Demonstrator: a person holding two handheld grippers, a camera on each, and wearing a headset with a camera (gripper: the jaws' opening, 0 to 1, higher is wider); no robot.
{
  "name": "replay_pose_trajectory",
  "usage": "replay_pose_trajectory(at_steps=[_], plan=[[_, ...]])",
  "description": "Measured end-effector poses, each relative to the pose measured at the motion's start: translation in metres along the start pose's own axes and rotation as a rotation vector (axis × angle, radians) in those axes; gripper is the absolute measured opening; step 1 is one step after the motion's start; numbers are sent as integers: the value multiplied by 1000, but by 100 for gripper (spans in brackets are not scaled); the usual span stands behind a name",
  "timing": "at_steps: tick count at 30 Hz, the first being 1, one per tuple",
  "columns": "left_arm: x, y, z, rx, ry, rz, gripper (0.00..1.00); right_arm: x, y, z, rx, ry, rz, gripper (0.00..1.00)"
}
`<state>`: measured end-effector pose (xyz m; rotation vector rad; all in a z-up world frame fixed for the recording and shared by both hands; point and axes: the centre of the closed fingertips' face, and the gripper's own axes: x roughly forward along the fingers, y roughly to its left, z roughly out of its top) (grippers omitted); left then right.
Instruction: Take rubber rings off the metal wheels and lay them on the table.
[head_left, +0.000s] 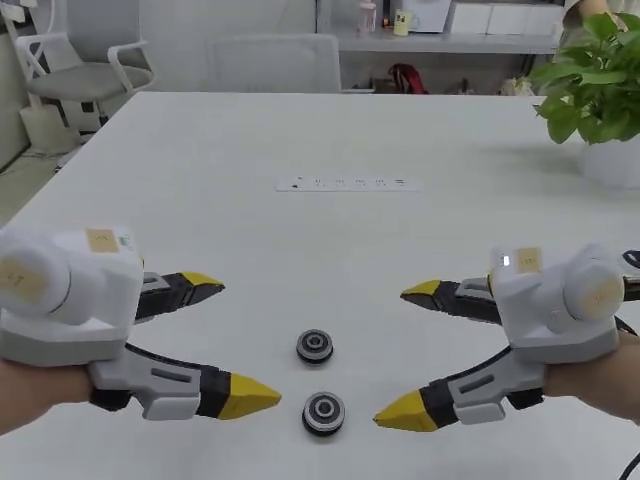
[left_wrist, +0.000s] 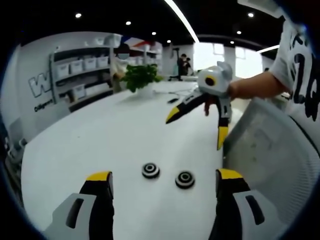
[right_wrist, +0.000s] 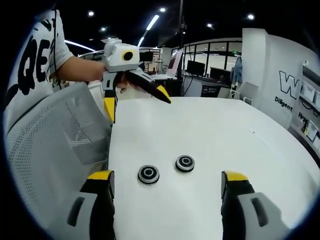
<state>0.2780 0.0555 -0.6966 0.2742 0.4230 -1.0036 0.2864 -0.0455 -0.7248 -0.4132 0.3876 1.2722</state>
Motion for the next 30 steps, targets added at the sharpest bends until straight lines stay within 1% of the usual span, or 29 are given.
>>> replay_pose_trajectory(at_steps=[6,15,17,21,25,27,30], plan=[[7,0,-4,5,13,-13,84,7,0,-2,4,-4,20,80],[12,1,-7,8,16,-28,82,20,4,-3,11,-3,60,76],[13,1,-8,8,16,-27,82,22,4,-4,1,0,60,75],[16,1,-12,3,23,-35,82,25,5,-3,7,-4,72,74],[17,1,-13,5,28,-40,81,29,7,-6,7,7,86,73],[18,3,-13,7,31,-36,81,31,9,-10,-3,21,93,73],[18,4,-13,4,32,-35,81,32,10,-12,-4,25,101,72]])
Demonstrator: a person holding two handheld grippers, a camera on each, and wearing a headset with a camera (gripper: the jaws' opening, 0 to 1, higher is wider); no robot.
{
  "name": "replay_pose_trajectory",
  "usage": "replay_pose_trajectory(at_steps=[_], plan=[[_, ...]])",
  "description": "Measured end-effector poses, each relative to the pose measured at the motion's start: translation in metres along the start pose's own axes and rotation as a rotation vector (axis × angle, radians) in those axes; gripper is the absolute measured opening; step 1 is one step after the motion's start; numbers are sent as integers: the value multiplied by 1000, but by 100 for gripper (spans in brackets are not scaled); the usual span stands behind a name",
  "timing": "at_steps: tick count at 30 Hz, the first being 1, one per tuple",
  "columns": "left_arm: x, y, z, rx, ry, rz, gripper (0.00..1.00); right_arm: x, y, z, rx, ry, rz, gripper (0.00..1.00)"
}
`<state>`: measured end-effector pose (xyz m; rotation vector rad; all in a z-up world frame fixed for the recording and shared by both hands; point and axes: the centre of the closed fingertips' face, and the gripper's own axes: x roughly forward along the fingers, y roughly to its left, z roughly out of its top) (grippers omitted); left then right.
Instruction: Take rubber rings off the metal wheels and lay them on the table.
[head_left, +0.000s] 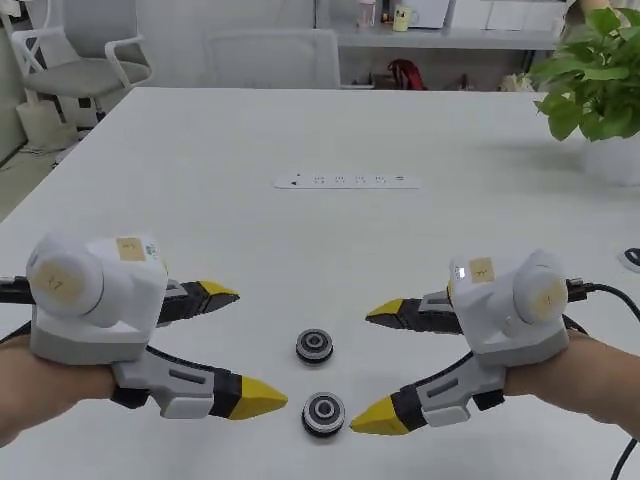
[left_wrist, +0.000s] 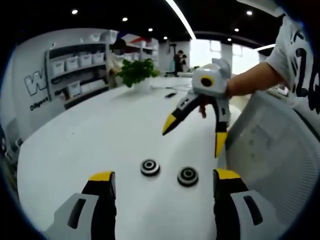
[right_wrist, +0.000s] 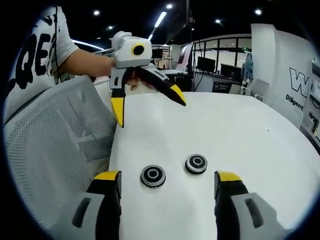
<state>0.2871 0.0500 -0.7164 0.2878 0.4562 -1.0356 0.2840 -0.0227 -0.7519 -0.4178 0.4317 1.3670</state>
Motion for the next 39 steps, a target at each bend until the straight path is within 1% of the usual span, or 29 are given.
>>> replay_pose_trajectory(at_steps=[5,9,20,23,27,34,39], plan=[[0,1,-3,0,11,-3,80,2,1,-2,6,2,11,72],[1,0,-4,1,14,-7,79,4,1,-5,-2,14,17,71],[8,-2,-7,-7,20,-22,78,8,5,-12,-4,35,38,69],[9,-3,-8,-11,26,-28,78,9,6,-13,1,32,43,68],[12,-3,-10,-11,32,-34,77,10,7,-16,-5,41,45,67],[16,-7,-13,-13,45,-53,76,14,11,-18,-1,44,63,65],[18,-10,-17,-10,58,-64,75,14,10,-21,-2,56,65,64]])
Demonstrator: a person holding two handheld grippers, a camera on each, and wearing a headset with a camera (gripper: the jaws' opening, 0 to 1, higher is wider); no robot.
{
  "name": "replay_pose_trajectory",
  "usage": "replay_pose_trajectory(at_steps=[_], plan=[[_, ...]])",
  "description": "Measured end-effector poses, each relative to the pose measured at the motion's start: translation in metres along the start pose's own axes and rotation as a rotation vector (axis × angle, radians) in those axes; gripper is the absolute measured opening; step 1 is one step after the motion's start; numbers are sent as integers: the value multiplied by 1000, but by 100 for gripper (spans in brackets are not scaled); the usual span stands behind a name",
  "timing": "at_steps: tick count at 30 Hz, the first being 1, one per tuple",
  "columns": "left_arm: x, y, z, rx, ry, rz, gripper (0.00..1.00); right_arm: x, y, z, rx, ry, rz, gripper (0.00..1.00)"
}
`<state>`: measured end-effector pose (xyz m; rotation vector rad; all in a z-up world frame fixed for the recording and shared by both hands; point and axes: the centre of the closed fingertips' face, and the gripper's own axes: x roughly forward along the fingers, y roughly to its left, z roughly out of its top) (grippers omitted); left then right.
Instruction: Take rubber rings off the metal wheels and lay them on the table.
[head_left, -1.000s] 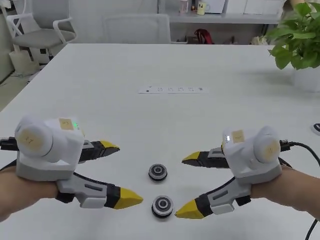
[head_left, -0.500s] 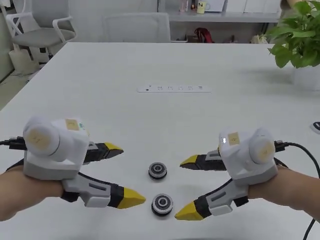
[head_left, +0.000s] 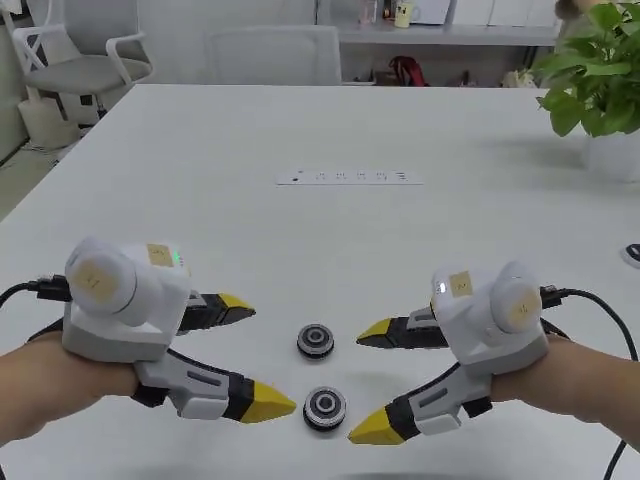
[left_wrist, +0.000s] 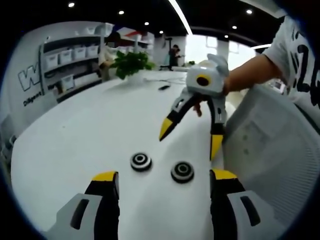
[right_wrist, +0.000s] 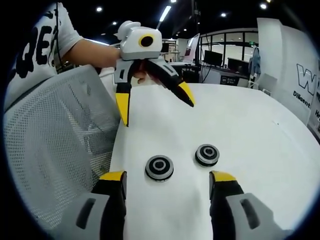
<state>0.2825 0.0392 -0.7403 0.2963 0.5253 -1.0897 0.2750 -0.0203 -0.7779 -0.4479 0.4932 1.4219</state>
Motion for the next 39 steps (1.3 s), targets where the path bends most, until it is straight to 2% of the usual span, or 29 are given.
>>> replay_pose_trajectory(at_steps=[19,28,39], plan=[[10,0,-10,-6,36,-26,70,4,6,-2,9,2,29,61],[14,0,-9,-1,29,-28,70,7,8,-3,16,3,38,59],[21,-7,-13,8,47,-53,68,9,10,-4,19,0,47,56]])
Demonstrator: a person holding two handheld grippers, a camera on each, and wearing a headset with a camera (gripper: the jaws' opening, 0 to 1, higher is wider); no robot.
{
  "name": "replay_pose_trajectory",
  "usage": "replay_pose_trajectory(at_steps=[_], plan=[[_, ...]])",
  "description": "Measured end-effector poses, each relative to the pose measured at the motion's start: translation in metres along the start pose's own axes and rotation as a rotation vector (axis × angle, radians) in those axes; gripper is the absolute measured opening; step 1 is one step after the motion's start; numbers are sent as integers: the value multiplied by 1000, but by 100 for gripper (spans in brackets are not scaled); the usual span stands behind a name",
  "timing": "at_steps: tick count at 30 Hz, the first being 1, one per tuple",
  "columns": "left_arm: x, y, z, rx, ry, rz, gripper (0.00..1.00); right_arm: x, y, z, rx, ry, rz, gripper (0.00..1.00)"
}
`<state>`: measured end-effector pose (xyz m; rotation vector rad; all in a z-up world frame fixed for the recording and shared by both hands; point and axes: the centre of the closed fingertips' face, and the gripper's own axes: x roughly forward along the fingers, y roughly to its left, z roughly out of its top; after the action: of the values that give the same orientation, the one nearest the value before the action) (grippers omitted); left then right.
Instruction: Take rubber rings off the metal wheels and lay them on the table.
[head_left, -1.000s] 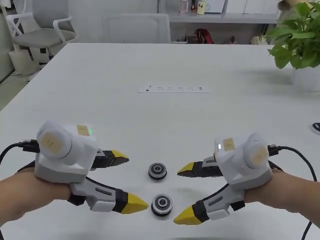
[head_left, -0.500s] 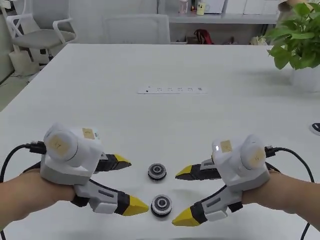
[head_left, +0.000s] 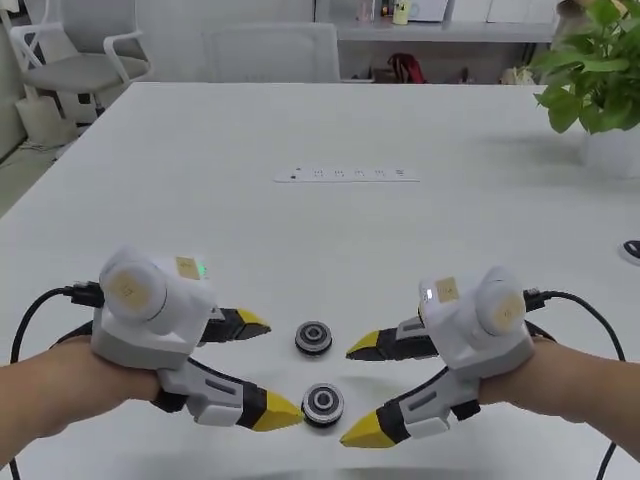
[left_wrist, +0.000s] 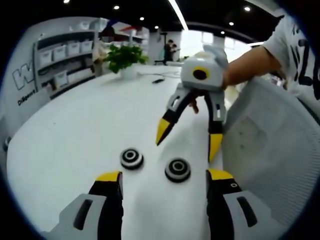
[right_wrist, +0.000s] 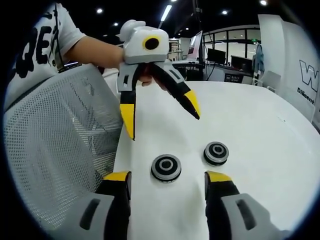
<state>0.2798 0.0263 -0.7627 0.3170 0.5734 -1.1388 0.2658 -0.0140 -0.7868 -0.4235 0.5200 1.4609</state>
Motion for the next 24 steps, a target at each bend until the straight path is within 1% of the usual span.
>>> replay_pose_trajectory(at_steps=[5,14,18,24], plan=[[3,-4,0,5,5,-20,65,1,-2,0,5,-3,-1,54],[9,-9,-1,11,15,-42,61,2,-2,-1,16,-10,3,50],[13,-12,-2,21,24,-55,57,3,-1,-1,25,-14,8,50],[18,-18,0,30,26,-82,51,4,1,-2,26,-14,16,47]])
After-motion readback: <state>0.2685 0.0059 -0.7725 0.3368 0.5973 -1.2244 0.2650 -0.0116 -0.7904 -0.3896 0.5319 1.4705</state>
